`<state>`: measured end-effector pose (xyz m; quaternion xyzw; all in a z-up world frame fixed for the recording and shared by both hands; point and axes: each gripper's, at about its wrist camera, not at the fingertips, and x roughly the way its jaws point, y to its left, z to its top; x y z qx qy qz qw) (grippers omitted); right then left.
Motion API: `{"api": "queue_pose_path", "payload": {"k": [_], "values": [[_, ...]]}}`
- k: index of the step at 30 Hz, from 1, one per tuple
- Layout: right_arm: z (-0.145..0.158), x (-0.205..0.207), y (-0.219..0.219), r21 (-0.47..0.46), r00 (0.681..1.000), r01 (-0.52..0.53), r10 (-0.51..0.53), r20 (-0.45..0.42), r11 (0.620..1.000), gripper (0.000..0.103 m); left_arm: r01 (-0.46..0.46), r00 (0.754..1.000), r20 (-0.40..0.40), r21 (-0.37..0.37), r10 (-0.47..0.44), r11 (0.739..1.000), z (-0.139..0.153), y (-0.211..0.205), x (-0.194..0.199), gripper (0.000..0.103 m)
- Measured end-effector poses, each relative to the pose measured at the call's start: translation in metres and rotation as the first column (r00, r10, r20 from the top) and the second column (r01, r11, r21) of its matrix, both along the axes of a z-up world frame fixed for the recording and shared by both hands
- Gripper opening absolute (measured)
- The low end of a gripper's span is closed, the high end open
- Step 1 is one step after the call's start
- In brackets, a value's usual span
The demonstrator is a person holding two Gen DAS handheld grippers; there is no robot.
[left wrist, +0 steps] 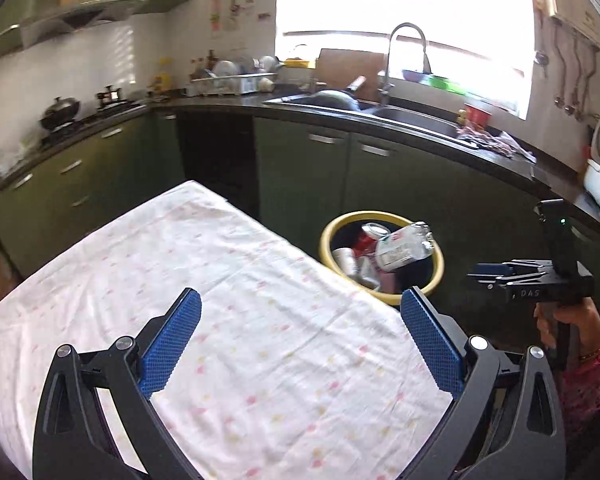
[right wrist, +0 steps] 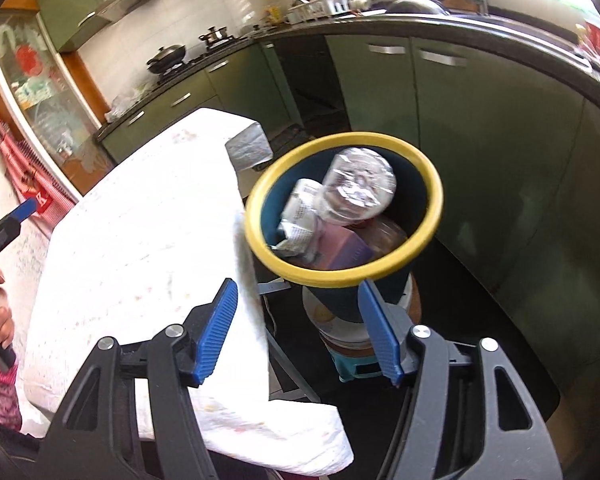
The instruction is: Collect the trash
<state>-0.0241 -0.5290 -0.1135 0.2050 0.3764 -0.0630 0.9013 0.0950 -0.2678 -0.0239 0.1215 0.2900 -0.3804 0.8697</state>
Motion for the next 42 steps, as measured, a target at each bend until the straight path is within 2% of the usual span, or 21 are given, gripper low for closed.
{"api": "queue_pose_path", "payload": {"k": [2,4,6,7,9,11,14,16,20,28,35,42], "values": [[0.009,0.002,0.014,-0.035,1.000,-0.017,0.017,0.009,0.999,0.064,-0.090,0.996,0.002,0.011,0.090,0.996,0.001,0.036,-0.008,0.098],[0.019,0.001,0.028,-0.074,0.999,-0.037,0.039,0.023,0.997,0.069,-0.189,0.982,0.015,0.021,0.189,0.982,0.000,0.068,-0.014,0.098],[0.031,-0.001,0.042,-0.105,0.997,-0.055,0.061,0.051,0.993,0.080,-0.303,0.952,0.046,0.050,0.301,0.952,0.000,0.097,-0.022,0.098],[0.037,-0.003,0.047,-0.119,0.996,-0.061,0.069,0.064,0.991,0.090,-0.358,0.933,0.057,0.059,0.355,0.932,0.000,0.110,-0.026,0.098],[0.050,-0.008,0.059,-0.153,0.992,-0.064,0.079,0.094,0.986,0.097,-0.434,0.900,0.052,0.034,0.432,0.900,0.002,0.141,-0.034,0.098],[0.062,-0.011,0.071,-0.185,0.990,-0.067,0.088,0.109,0.981,0.097,-0.490,0.871,0.036,-0.001,0.490,0.872,0.006,0.167,-0.046,0.098],[0.080,-0.017,0.092,-0.264,0.986,-0.068,0.105,0.126,0.962,0.097,-0.594,0.803,0.062,-0.003,0.593,0.804,0.012,0.195,-0.065,0.098],[0.088,-0.021,0.103,-0.293,0.982,-0.078,0.124,0.141,0.953,0.097,-0.617,0.784,0.072,-0.020,0.617,0.786,0.017,0.206,-0.076,0.098],[0.100,-0.031,0.119,-0.314,0.975,-0.086,0.144,0.169,0.946,0.097,-0.620,0.779,0.079,-0.049,0.622,0.783,0.031,0.215,-0.098,0.098],[0.103,-0.056,0.123,-0.319,0.971,-0.054,0.124,0.204,0.946,0.097,-0.596,0.791,0.121,-0.071,0.599,0.800,0.054,0.204,-0.126,0.098],[0.105,-0.063,0.124,-0.321,0.967,-0.050,0.127,0.222,0.946,0.097,-0.592,0.792,0.109,-0.098,0.600,0.800,0.057,0.205,-0.136,0.098],[0.106,-0.063,0.124,-0.324,0.967,-0.044,0.122,0.226,0.945,0.097,-0.591,0.794,0.110,-0.090,0.597,0.802,0.055,0.205,-0.138,0.098]]}}
